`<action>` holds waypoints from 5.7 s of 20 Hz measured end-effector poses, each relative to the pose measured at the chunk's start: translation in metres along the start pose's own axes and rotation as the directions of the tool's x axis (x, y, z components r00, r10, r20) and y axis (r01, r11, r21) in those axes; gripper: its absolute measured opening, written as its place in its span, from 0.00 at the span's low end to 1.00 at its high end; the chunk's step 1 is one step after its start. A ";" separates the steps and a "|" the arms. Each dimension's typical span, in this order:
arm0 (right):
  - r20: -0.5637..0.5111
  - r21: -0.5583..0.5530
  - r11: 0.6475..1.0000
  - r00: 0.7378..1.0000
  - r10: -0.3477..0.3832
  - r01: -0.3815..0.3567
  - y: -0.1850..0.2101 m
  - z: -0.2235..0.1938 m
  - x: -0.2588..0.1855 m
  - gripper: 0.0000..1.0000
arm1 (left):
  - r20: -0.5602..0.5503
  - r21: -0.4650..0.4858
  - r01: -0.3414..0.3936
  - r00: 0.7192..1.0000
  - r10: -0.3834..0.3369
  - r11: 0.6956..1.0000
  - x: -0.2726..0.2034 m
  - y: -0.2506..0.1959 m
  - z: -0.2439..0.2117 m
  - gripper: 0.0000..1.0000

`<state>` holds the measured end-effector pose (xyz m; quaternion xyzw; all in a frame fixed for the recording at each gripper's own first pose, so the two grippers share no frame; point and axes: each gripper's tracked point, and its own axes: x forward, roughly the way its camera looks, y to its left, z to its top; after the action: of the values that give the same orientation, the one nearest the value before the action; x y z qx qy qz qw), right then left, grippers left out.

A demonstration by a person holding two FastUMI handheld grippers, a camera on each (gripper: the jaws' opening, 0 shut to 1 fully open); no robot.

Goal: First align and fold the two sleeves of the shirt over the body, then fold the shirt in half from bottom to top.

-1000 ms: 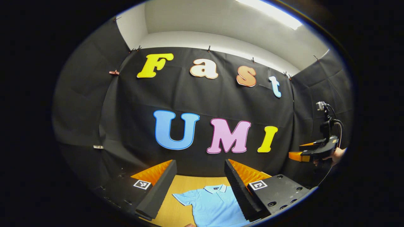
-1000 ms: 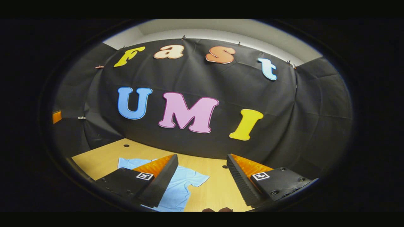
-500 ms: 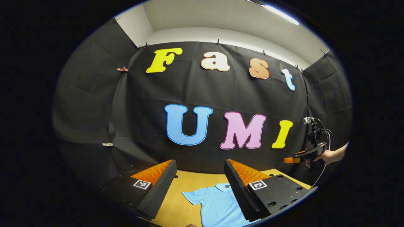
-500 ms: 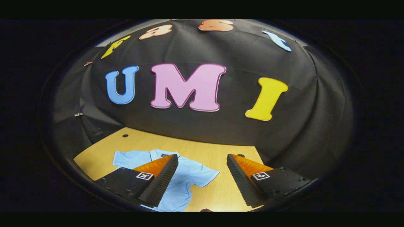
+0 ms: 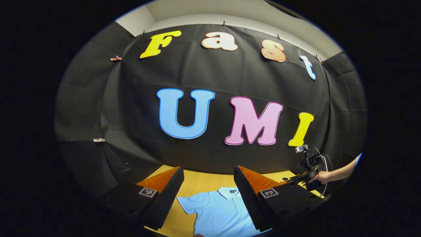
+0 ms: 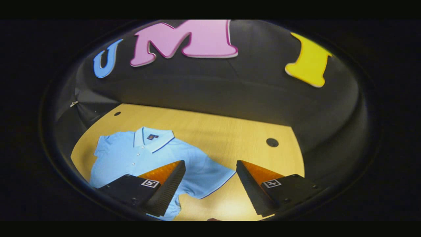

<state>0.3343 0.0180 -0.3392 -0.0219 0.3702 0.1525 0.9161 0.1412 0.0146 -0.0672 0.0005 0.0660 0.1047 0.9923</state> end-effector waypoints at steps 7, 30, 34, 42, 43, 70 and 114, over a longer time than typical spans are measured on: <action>-0.207 0.140 0.987 0.977 -0.047 0.077 -0.035 -0.063 0.072 0.98 | 0.004 0.066 0.009 1.000 -0.010 0.998 0.006 -0.008 -0.003 0.97; -0.146 0.166 0.974 0.973 0.179 -0.154 0.115 -0.032 0.058 0.14 | -0.115 0.053 -0.008 0.993 0.014 0.999 0.018 0.057 -0.044 0.97; -0.214 0.242 0.956 0.952 0.218 -0.165 0.127 -0.067 0.076 0.19 | -0.225 0.051 -0.028 0.974 0.039 0.998 0.033 0.072 -0.097 0.97; 0.008 0.343 0.903 0.962 0.273 -0.259 0.133 -0.024 0.008 0.98 | -0.436 -0.042 -0.085 0.898 0.058 0.996 0.095 0.110 -0.205 0.98; 0.039 0.358 0.893 0.960 0.277 -0.272 0.130 -0.020 -0.006 0.98 | -0.468 -0.052 -0.093 0.882 0.058 0.994 0.108 0.114 -0.220 0.98; 0.065 0.442 0.892 0.995 0.076 -0.097 -0.006 -0.090 -0.091 0.98 | -0.771 -0.070 -0.188 0.633 0.066 0.980 0.242 0.107 -0.372 0.06; -0.247 0.494 0.863 0.935 0.255 -0.105 0.147 -0.339 -0.202 0.98 | -0.865 -0.310 0.164 0.361 -0.349 0.937 -0.135 0.045 -0.400 0.98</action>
<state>-0.0747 0.0532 -0.4362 0.2140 0.5328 0.1383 0.8070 -0.0512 0.0251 -0.4453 -0.1513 0.5843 -0.0632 0.7948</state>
